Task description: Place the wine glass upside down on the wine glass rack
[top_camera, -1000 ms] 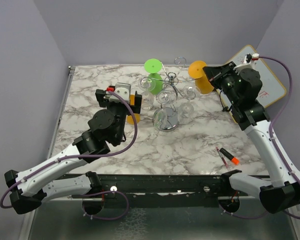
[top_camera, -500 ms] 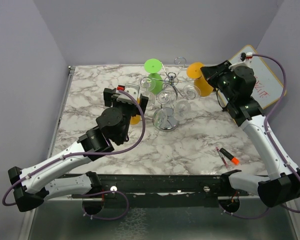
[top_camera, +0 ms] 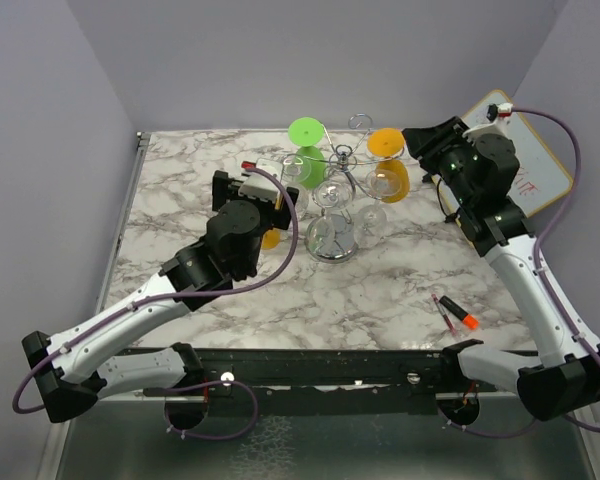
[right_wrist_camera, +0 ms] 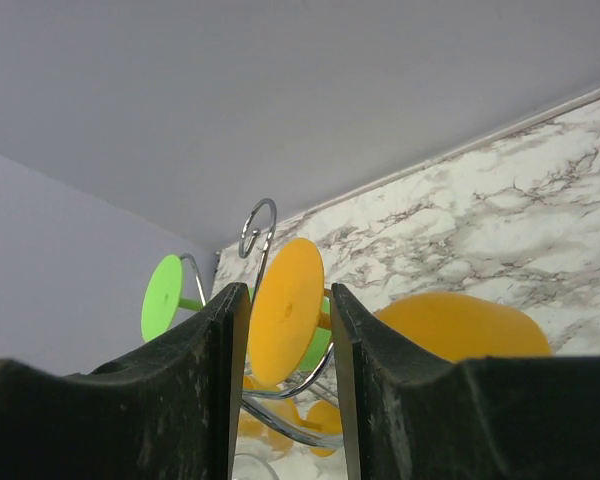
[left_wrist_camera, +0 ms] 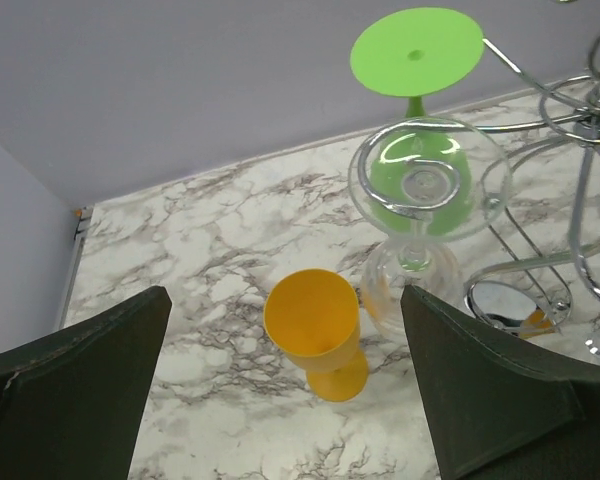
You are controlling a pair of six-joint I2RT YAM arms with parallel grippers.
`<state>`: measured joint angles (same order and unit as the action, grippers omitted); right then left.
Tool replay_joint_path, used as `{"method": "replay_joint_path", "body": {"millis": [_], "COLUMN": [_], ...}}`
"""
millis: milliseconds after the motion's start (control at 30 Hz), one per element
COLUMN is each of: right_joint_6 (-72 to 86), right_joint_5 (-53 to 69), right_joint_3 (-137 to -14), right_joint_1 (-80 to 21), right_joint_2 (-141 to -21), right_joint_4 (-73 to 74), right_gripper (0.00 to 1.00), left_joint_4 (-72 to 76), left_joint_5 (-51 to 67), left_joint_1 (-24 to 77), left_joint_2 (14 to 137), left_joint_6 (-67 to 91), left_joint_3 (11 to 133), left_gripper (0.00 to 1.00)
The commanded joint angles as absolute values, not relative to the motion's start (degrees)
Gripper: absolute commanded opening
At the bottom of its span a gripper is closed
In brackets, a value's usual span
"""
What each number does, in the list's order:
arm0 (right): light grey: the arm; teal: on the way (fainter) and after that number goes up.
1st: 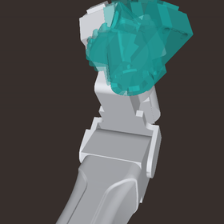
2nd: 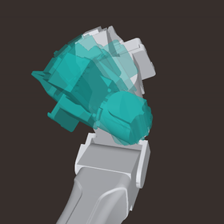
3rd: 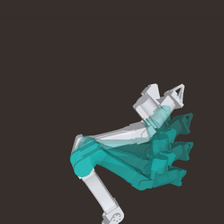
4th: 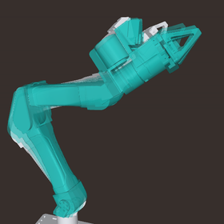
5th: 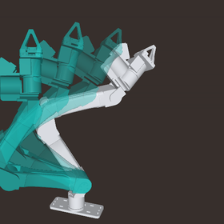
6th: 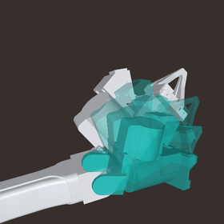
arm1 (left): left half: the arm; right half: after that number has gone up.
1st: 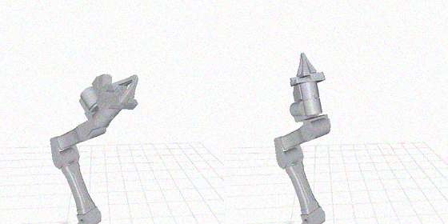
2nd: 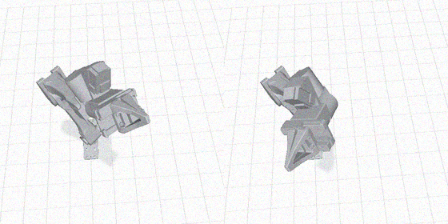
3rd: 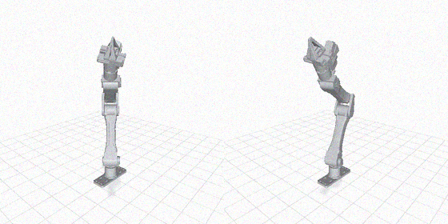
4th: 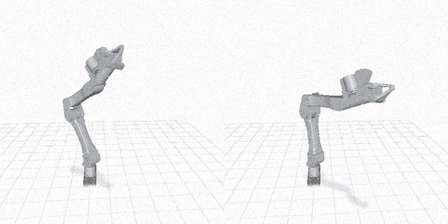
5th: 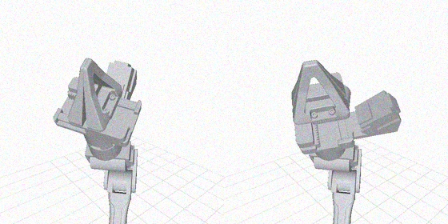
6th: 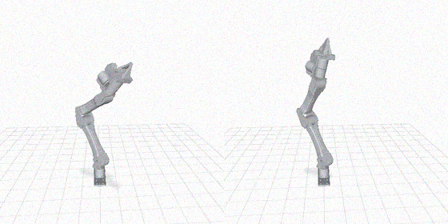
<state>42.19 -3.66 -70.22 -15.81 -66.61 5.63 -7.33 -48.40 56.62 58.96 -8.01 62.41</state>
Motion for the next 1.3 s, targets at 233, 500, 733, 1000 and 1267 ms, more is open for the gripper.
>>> {"method": "replay_joint_path", "body": {"millis": [233, 500, 733, 1000, 1267], "right_joint_6": [39.7, 37.96, 38.12, 36.52, 35.61], "right_joint_5": [-9.12, -9.87, -10.42, -14.86, -18.16], "right_joint_3": [-68.33, -65.81, -60.96, -60.41, -59.79], "right_joint_1": [-15.85, -15.89, -15.89, -15.85, -15.83], "right_joint_2": [-59.09, -52.37, -44.22, -36.8, -32.8], "right_joint_4": [5.95, 9.02, 12.41, 21.03, 24.51], "right_gripper": [0.52, 0.58, 0.58, 0.58, 0.58], "left_joint_4": [-20.36, -23.27, -23.7, -22.76, -24.65], "left_joint_5": [-38.13, -27.43, -12.55, -4.35, -2.21], "left_joint_1": [42.13, 29.96, 19.58, 17.06, 17.05], "left_joint_2": [61.78, 65.67, 71.63, 79.8, 80.24], "left_joint_6": [8.35, 16.59, 24.4, 24.35, 22.57], "left_joint_3": [68.87, 68.9, 67.73, 69.28, 65.28], "left_gripper": [0.99, 0.94, 0.9, 0.72, 0.61]}}
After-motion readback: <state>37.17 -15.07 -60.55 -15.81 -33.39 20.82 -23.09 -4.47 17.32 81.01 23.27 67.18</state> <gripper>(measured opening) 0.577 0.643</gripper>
